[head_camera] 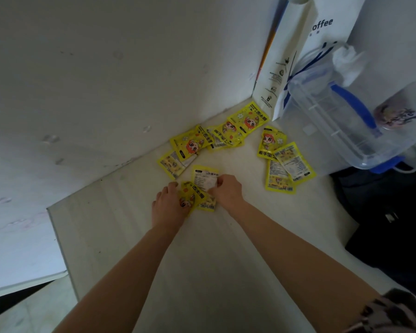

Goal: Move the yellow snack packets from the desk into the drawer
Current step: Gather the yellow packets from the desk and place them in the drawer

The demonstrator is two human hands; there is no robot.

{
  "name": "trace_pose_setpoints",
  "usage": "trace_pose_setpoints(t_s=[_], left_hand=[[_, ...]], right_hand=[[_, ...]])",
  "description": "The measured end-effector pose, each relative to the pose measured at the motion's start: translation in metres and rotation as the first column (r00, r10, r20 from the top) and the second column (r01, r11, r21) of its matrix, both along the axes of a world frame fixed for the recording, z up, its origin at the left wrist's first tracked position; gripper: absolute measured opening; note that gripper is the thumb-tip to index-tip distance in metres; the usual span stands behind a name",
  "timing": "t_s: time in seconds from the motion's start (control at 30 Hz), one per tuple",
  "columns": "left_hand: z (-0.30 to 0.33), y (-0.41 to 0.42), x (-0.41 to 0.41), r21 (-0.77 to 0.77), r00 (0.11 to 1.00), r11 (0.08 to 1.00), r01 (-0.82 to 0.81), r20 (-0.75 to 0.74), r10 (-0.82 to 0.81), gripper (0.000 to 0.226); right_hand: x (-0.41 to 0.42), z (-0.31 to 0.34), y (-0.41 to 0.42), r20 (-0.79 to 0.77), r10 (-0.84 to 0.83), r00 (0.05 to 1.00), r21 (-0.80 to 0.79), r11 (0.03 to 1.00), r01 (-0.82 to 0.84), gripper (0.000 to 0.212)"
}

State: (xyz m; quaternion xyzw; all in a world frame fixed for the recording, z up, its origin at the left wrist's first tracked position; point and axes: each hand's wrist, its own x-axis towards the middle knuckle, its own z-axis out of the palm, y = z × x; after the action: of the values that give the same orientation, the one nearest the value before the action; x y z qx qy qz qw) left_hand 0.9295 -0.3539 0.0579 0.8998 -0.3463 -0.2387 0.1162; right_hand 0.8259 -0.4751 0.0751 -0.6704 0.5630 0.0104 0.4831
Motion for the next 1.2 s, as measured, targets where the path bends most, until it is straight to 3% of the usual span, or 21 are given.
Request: trace_pose_setpoints(t_s=[0.27,0.47,0.73,0.83,1.03,1.2], left_hand=[[0.01,-0.004,-0.006,-0.018,0.989,0.99,0.137,0.064,-0.135,0.027],[0.02,-0.048,0.024,-0.091,0.995,0.993,0.074,0.078,-0.067,0.035],[0.009,-0.078,0.041,-0.005,0.999,1.0,0.02,0.036,-0.02,0.045],[0.003,-0.074,0.034,0.044,0.993,0.997,0.061,0.101,-0.065,0.049],[0.005,-0.06,0.016,0.019,0.988,0.999,0.033,0.148,-0.035,0.039],[0.007,-0.046,0.002,0.025,0.989,0.999,0.048,0.137,-0.051,0.036]], right_hand=[[-0.057,0.007,-0.032,0.021,-0.159,0.987,-0.033,0.987,0.16,0.028],[-0.104,0.025,-0.083,-0.069,-0.21,0.975,-0.224,0.956,0.189,0.036],[-0.142,0.013,-0.128,-0.338,-0.024,0.941,-0.336,0.937,-0.097,0.034],[-0.141,0.002,-0.125,-0.415,0.085,0.906,-0.342,0.908,-0.242,0.038],[-0.14,-0.014,-0.116,-0.397,0.028,0.917,-0.416,0.885,-0.208,0.032],[-0.147,-0.017,-0.1,-0.455,0.063,0.888,-0.477,0.825,-0.303,0.032]])
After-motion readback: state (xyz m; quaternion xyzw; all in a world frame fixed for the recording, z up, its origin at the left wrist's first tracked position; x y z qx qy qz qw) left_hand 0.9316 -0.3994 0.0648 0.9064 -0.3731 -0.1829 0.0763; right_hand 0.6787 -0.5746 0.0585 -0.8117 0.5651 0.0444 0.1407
